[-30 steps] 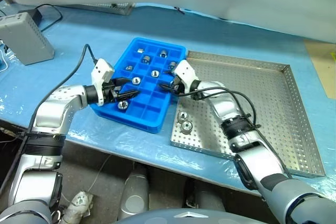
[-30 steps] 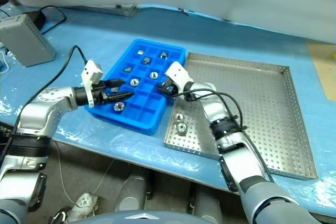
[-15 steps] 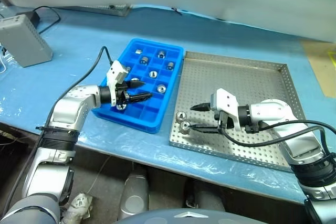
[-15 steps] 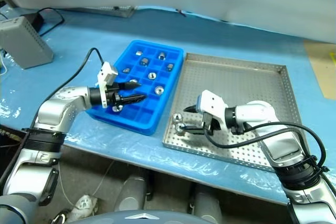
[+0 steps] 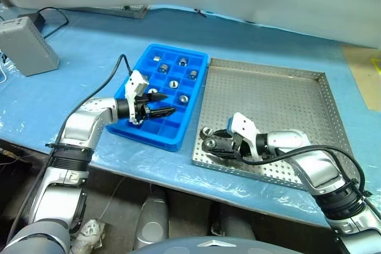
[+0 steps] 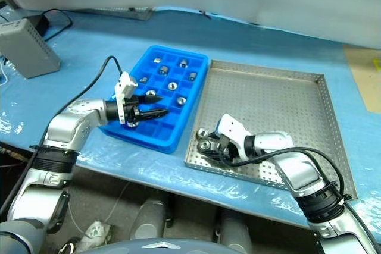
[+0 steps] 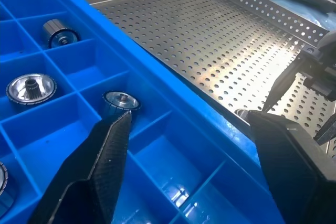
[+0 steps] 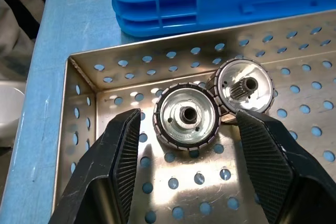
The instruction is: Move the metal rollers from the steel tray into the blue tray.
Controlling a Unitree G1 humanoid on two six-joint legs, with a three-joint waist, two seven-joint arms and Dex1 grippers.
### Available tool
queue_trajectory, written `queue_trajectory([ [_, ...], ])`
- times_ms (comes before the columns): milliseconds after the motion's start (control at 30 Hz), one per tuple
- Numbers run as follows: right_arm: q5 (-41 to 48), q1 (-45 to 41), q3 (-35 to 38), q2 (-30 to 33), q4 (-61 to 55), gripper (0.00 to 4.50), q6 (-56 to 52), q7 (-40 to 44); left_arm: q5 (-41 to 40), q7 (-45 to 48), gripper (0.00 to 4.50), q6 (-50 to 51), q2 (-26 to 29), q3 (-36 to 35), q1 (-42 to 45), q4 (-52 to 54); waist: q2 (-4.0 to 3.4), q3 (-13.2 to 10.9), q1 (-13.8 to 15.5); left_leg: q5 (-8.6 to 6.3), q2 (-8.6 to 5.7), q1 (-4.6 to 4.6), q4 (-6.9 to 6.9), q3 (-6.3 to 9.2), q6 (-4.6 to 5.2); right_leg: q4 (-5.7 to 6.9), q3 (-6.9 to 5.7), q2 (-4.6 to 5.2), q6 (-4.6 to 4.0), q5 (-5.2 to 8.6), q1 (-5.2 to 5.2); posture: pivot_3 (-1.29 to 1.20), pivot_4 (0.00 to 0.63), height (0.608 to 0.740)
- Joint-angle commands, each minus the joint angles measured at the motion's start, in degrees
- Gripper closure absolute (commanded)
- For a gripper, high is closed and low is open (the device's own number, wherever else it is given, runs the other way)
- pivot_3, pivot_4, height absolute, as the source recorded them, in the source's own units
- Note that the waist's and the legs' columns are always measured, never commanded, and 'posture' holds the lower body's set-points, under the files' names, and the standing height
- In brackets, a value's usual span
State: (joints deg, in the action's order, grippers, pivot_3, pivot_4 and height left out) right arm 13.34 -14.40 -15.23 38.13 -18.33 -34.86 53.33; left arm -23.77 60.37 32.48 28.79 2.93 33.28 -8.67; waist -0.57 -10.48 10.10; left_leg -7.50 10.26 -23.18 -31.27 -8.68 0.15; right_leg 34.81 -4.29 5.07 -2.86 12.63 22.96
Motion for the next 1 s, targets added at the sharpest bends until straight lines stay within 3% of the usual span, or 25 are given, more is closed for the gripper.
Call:
queue_trajectory([
  [33, 0.48, 0.43, -0.29, -0.67, -1.73, 1.52, 0.22, -0.4, -0.94, -1.69, 0.73, 0.24, -1.34, -0.79, 1.35, 1.92, 0.0, 0.0, 0.05, 0.0, 0.01, 0.02, 0.0, 0.0, -0.01, 0.01, 0.0, 0.0, 0.0, 0.0, -0.01, 0.2, 0.15, 0.74],
  [333, -0.35, 1.67, 0.45, -1.82, -1.34, 1.52, -0.16, -3.11, -3.2, -11.28, 0.73, 4.86, -10.41, -0.52, 0.91, 10.83, 0.0, 0.0, 0.05, 0.0, 0.0, -0.02, -0.04, 0.0, 0.01, 0.0, -0.01, 0.0, 0.0, -0.01, -0.04, 0.18, 0.15, 0.74],
  [1000, 3.96, -0.84, 2.75, -7.34, -5.93, 1.52, -10.1, -9.18, -3.55, -14.93, 0.73, 6.92, -9.32, -0.47, 0.25, 12.77, -0.01, 0.0, -0.31, 0.01, 0.02, -0.01, 0.0, 0.0, -0.01, -0.01, -0.01, -0.03, 0.01, 0.0, 0.0, 0.19, 0.15, 0.74],
])
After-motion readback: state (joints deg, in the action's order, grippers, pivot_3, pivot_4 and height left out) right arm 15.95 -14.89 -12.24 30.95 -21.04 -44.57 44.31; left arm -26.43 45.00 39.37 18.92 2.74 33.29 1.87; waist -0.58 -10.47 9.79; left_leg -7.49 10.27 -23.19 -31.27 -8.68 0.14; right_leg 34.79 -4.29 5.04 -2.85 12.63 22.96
